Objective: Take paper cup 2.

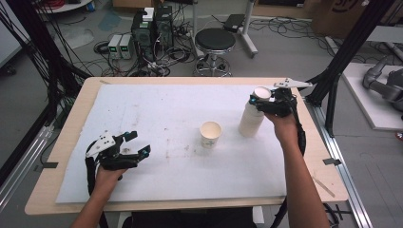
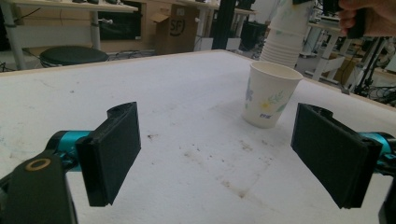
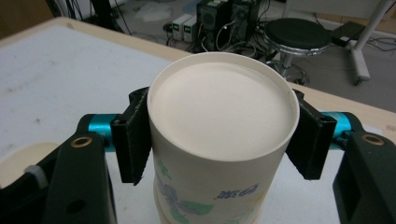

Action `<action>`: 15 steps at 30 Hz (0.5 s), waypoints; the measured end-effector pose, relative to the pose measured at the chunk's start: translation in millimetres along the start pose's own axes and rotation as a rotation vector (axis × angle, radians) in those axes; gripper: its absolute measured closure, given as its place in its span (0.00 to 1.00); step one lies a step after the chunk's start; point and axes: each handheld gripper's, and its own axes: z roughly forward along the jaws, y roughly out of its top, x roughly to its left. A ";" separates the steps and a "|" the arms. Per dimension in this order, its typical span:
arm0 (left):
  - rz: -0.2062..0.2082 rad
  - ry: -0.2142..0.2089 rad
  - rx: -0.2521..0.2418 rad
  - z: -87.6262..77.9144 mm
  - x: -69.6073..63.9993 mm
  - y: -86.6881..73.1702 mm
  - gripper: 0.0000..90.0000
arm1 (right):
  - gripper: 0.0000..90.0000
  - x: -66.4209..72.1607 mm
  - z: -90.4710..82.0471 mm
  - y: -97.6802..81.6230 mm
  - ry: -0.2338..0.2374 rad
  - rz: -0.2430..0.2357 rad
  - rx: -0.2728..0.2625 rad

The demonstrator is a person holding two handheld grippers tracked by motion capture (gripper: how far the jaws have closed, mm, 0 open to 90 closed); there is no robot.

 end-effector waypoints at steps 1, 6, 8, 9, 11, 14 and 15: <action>0.000 0.000 0.000 0.0 0.0 0.0 0.18 | 0.37 -0.5 -1.4 1.7 0.002 -0.003 -0.008; -0.001 -0.011 0.000 0.0 -1.2 0.6 0.18 | 0.37 0.8 -14.8 13.2 -0.004 -0.015 -0.033; -0.002 -0.013 -0.003 0.3 -1.8 0.6 0.17 | 0.37 1.9 -21.6 16.9 -0.007 -0.016 -0.053; 0.000 -0.014 -0.003 0.3 -1.9 0.7 0.18 | 0.37 2.2 -24.9 18.5 -0.005 -0.019 -0.059; -0.001 -0.012 -0.003 0.4 -2.4 0.9 0.18 | 0.37 3.7 -31.7 21.6 -0.012 -0.026 -0.069; 0.002 -0.017 -0.001 0.0 -2.6 1.2 0.17 | 0.37 5.2 -43.6 25.8 -0.017 -0.032 -0.093; 0.003 -0.019 -0.001 0.1 -2.6 1.2 0.18 | 0.37 6.2 -48.0 27.1 -0.016 -0.033 -0.094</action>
